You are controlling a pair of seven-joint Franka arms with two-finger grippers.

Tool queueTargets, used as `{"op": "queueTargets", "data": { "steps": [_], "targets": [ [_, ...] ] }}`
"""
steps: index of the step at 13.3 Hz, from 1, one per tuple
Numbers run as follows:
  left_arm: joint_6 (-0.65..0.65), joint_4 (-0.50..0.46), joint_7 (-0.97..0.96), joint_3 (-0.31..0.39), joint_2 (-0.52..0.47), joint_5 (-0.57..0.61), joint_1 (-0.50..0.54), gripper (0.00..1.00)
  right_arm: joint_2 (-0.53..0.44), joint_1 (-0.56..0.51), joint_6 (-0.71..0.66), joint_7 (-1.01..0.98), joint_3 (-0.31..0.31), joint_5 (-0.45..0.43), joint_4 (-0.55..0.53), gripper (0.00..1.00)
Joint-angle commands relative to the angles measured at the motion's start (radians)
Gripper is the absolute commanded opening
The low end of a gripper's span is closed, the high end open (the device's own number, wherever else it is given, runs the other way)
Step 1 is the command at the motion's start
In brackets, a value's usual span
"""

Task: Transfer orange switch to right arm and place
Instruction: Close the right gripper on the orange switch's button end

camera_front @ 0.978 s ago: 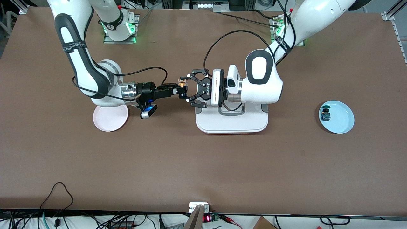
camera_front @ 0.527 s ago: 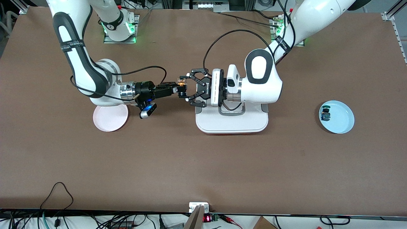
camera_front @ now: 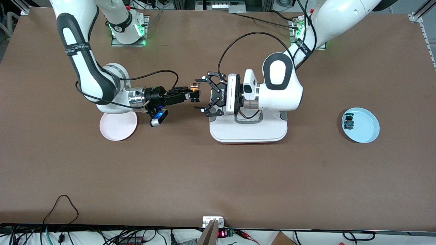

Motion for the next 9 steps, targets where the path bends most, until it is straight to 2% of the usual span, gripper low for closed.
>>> {"op": "queueTargets", "data": {
  "steps": [1, 9],
  "targets": [
    [0.005, 0.007, 0.022, 0.003, -0.007, -0.027, -0.004, 1.00, -0.030, -0.004, -0.014, 0.019, -0.001, 0.004, -0.025, 0.02],
    [-0.001, 0.001, -0.076, 0.003, -0.032, -0.024, 0.006, 1.00, -0.042, -0.016, -0.029, 0.021, -0.002, -0.002, -0.028, 0.02]
  ]
}}
